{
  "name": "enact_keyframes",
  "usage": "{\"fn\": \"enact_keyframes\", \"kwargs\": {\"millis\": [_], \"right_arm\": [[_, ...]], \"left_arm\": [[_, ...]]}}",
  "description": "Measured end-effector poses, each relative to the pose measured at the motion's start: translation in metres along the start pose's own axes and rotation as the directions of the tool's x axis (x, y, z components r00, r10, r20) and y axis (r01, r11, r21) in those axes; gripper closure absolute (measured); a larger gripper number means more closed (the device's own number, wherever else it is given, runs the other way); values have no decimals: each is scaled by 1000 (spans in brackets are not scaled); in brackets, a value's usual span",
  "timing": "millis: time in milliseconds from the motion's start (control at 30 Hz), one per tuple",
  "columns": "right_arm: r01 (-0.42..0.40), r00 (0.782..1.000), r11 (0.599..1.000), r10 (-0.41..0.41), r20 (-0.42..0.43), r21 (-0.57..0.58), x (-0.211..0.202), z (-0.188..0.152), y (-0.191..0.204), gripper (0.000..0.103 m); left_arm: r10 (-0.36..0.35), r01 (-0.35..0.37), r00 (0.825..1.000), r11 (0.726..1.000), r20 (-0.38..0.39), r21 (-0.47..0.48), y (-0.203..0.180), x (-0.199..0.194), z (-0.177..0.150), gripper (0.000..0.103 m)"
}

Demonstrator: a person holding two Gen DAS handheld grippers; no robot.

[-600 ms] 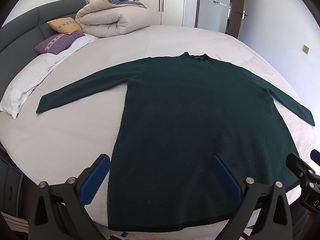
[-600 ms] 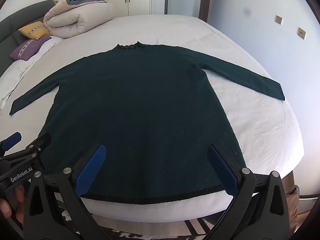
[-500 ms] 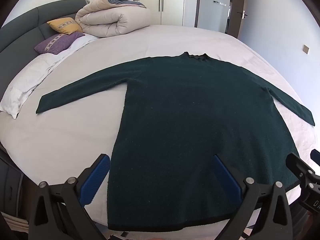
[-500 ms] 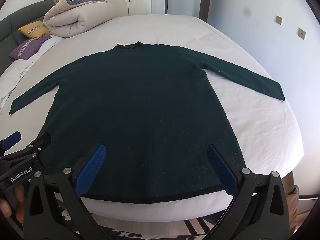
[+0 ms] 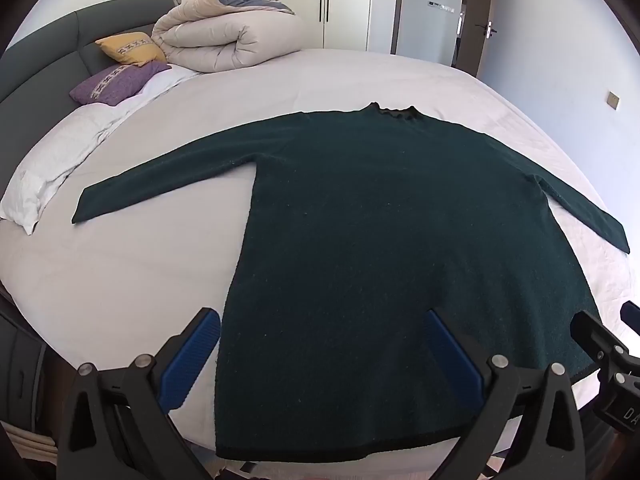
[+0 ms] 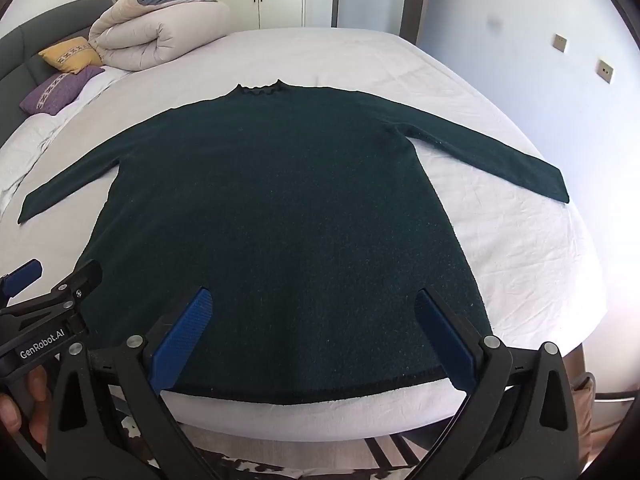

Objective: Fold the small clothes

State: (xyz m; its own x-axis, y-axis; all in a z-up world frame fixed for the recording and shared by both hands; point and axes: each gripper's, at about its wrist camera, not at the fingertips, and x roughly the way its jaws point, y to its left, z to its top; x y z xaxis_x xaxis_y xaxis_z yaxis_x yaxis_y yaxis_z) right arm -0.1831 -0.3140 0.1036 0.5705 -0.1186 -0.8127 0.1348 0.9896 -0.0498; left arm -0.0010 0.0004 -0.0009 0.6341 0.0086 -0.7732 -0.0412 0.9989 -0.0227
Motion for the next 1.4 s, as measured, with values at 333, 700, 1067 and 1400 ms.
{"fn": "enact_keyframes", "kwargs": {"millis": [333, 700, 1067, 1400], "right_arm": [[6, 1000, 1000, -6, 1, -3, -1, 1, 1, 0], [6, 1000, 1000, -6, -2, -3, -2, 0, 0, 0], [6, 1000, 1000, -6, -5, -4, -2, 0, 0, 0], [7, 1000, 1000, -7, -6, -6, -2, -2, 1, 0]], "left_arm": [[0, 0, 1000, 1000, -3, 0, 0, 0, 0, 0], [-2, 2, 1000, 1000, -7, -1, 1, 2, -3, 0], [-2, 2, 1000, 1000, -8, -1, 1, 2, -3, 0], [-3, 3, 1000, 1000, -9, -1, 1, 2, -3, 0]]}}
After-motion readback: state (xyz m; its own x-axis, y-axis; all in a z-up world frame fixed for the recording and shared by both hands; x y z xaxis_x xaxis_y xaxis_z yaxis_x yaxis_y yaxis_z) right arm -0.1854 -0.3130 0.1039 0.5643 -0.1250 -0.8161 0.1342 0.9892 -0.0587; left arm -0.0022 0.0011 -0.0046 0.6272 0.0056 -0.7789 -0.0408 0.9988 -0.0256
